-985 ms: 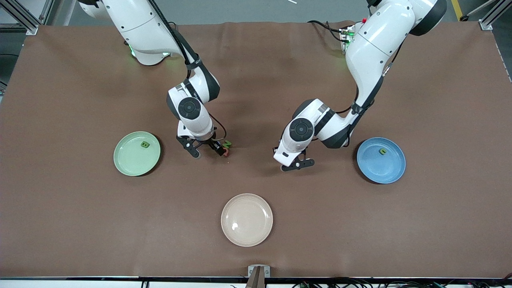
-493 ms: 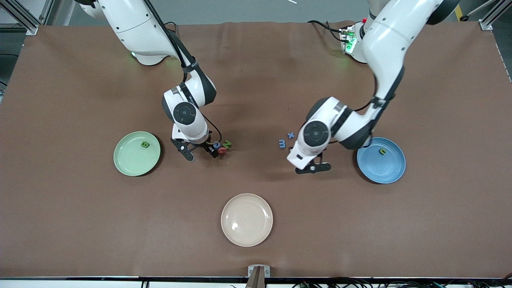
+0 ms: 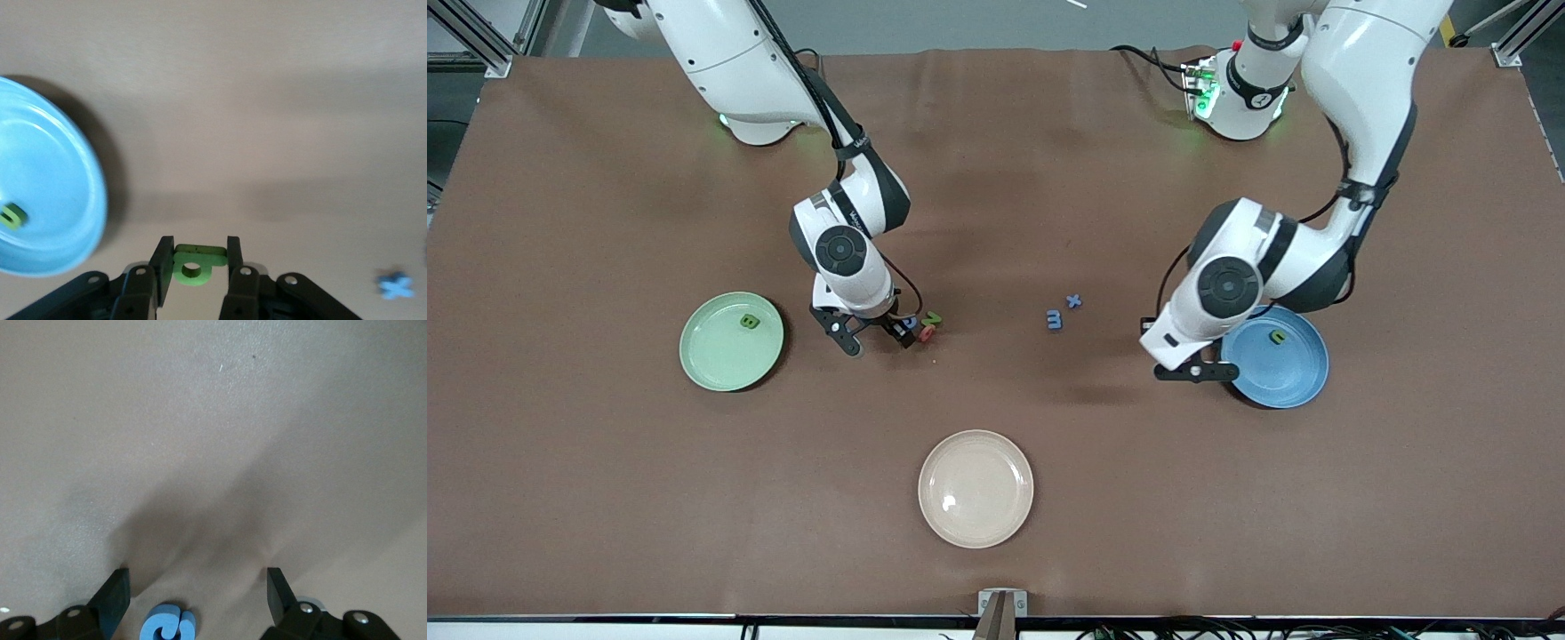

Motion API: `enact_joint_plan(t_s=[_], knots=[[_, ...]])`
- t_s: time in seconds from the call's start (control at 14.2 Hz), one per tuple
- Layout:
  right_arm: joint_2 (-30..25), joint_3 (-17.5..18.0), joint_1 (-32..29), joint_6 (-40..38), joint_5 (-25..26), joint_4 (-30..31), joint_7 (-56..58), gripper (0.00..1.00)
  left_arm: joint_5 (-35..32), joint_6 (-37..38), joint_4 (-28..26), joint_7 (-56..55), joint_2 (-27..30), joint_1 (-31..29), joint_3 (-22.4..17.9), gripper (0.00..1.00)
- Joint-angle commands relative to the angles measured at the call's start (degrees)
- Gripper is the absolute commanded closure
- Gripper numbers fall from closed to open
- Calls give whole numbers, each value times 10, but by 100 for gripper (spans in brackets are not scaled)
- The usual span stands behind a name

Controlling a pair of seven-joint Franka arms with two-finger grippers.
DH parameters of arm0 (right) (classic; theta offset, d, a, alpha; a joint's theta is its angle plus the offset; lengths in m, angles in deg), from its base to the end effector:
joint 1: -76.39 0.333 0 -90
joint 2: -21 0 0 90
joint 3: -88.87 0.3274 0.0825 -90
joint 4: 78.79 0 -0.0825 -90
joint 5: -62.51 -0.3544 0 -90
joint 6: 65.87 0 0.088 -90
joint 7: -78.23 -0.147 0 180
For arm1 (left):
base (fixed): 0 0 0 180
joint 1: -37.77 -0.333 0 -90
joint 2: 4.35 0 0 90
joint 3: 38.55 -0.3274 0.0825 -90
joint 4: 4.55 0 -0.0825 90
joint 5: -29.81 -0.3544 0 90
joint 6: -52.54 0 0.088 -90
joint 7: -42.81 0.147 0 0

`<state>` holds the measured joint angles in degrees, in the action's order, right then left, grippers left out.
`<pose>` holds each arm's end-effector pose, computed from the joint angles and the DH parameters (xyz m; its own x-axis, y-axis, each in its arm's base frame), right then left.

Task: Sort upper and lower case letters into plates
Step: 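Place the d on the blue plate while the right gripper carries the C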

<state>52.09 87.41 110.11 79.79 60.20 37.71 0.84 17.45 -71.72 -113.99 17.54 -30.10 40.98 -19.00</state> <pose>0.4923 0.3111 0.1660 0.6835 -0.7298 -0.0156 -0.7292 -0.6836 0.0308 0.5490 -0.2064 0.2509 0.9882 -0.0666 -0.1376 -0.0777 -0.9940 -0.0767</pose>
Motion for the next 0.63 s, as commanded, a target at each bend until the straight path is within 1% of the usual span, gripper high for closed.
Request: enact_joint_plan(t_s=[0.0,0.14,0.28,0.42,0.56], knots=[[2,3,2,6,-7,-1,-12,30,-7,-76,-117,89,67,-68,7,77],[2,4,8,6,-7,-4,-25,39,-6,-125,-159,162,84,-114,7,77],[3,4,14,3,-7,-10,-41,45,-6,-142,-174,221,85,-153,7,76],[3,4,17,3,-8,-13,-49,49,-6,-177,-191,253,80,-168,6,76],[3,5,20,2,-8,-13,-50,53,-6,-227,-208,254,66,-169,6,76]])
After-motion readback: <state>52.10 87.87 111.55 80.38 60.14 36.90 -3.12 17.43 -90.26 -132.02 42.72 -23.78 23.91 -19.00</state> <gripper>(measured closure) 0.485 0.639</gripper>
